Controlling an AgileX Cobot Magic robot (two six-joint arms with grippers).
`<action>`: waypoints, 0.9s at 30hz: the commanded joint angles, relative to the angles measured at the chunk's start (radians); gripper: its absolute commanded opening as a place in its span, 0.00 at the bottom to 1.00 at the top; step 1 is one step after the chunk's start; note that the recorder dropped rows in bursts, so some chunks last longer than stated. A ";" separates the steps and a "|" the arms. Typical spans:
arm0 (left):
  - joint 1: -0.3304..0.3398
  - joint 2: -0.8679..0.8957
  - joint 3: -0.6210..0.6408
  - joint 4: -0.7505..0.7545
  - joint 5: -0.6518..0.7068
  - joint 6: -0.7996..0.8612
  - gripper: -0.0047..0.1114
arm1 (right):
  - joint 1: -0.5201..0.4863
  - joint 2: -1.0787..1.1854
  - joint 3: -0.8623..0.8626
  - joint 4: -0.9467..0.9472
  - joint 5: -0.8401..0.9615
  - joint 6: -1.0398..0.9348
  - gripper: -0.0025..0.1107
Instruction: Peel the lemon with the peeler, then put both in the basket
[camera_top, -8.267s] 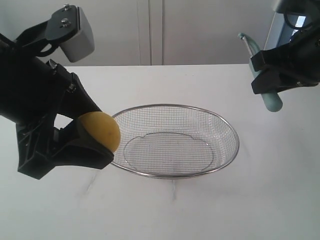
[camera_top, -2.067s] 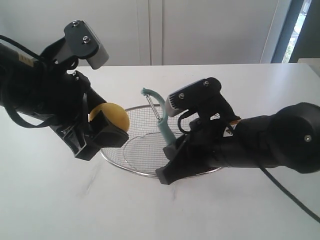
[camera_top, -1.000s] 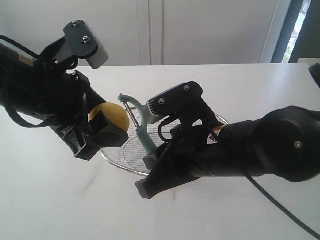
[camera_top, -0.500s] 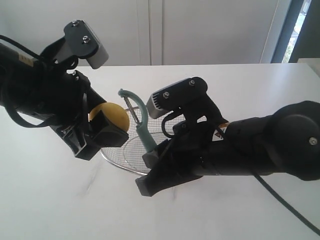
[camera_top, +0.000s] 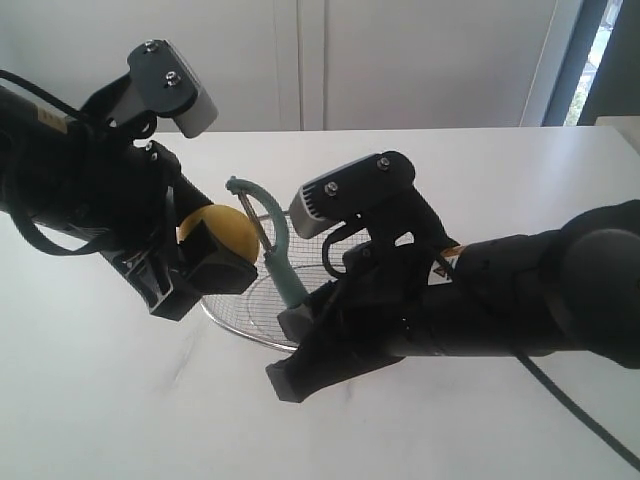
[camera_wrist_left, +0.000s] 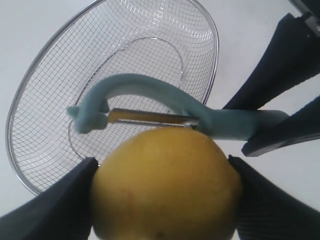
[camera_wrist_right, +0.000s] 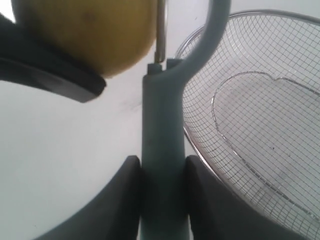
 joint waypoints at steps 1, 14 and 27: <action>-0.001 -0.005 0.001 -0.023 0.000 -0.005 0.04 | 0.002 -0.032 -0.004 0.002 -0.008 -0.002 0.02; -0.001 -0.005 0.001 -0.012 0.002 -0.005 0.04 | 0.002 -0.191 0.003 0.002 0.092 -0.027 0.02; -0.001 -0.005 0.001 -0.012 0.007 -0.005 0.04 | -0.011 -0.481 0.078 -0.293 0.057 0.213 0.02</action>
